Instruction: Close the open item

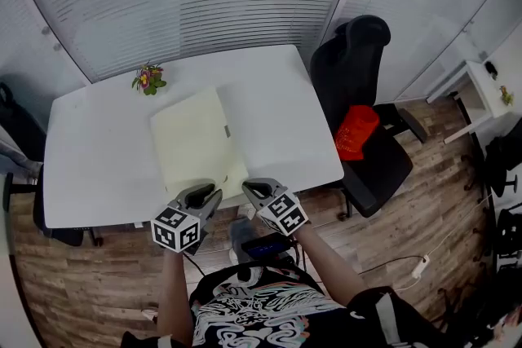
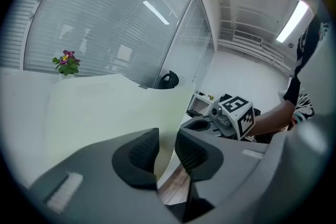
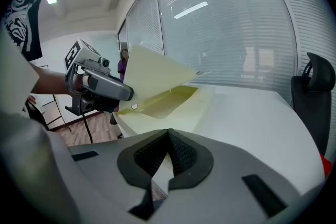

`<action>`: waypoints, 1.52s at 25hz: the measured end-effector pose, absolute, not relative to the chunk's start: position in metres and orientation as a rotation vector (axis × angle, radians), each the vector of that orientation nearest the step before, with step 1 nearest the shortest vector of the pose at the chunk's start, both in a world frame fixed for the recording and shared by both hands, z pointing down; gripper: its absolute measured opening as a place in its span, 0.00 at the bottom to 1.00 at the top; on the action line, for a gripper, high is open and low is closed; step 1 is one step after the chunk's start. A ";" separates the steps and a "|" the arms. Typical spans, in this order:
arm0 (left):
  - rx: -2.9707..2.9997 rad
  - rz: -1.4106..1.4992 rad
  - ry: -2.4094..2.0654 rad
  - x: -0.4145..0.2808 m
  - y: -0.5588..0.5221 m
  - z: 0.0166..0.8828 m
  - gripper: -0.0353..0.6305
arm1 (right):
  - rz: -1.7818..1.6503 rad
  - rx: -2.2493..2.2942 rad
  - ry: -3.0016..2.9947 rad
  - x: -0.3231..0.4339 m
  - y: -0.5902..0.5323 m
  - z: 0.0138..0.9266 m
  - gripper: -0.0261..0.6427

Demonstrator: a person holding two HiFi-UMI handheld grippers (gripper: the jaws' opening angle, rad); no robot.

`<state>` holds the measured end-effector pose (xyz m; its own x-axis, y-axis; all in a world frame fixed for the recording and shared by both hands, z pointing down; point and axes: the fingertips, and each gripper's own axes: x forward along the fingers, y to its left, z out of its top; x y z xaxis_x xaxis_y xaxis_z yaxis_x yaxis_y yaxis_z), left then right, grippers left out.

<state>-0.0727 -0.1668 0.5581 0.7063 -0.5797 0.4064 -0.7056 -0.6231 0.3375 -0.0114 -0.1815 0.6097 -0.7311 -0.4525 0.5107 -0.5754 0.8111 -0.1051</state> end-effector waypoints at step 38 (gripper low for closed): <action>2.327 0.890 -0.763 -0.048 -0.165 0.604 0.25 | 0.381 0.753 -2.548 -0.011 -0.182 0.609 0.04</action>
<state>-0.0482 -0.1651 0.6041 0.6233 -0.3120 0.7170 -0.6608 -0.7004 0.2697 -0.0113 -0.1820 0.6085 -0.7481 -0.4424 0.4945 -0.5677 0.8126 -0.1318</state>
